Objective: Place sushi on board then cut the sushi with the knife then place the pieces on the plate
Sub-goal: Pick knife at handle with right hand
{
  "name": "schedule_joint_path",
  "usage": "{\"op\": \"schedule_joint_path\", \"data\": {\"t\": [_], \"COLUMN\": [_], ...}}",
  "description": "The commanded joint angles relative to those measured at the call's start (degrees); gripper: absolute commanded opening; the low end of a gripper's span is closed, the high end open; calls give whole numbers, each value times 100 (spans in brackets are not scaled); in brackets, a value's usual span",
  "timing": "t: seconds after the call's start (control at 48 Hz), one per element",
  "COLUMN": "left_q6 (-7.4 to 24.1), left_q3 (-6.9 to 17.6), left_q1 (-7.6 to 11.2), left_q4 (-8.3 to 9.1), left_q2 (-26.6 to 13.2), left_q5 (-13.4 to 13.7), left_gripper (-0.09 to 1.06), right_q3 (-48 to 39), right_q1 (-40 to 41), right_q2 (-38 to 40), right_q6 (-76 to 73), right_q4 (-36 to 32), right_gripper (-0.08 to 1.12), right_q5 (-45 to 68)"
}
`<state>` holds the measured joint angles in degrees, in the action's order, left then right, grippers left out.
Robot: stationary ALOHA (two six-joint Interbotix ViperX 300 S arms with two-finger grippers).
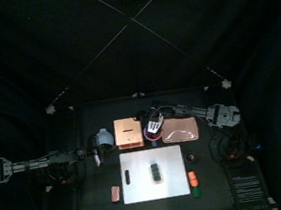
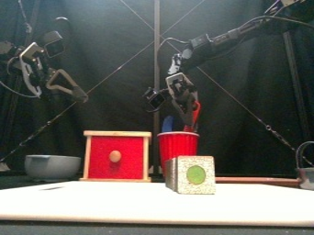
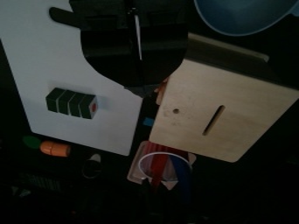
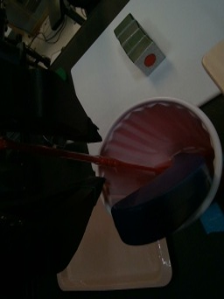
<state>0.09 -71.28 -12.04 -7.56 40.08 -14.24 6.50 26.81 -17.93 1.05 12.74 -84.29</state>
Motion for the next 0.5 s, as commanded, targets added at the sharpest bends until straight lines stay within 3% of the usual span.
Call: {"op": "schedule_joint_path", "data": {"t": [0.021,0.208,0.5], "left_q6": [9,9,9], "left_q3": [70,62,62], "left_q1": [-26,-35,-70], "left_q4": [9,9,9], "left_q2": [-9,-9,-9], "left_q5": [-18,-18,-18], "left_gripper": [-2,-2,-2], "right_q3": [105,141,369], "right_q1": [9,9,-9], "right_q2": [158,149,220], "right_q6": [9,18,-70], "right_q4": [18,62,35], "right_gripper": [62,49,40], "right_q5": [-9,-53,-360]}}
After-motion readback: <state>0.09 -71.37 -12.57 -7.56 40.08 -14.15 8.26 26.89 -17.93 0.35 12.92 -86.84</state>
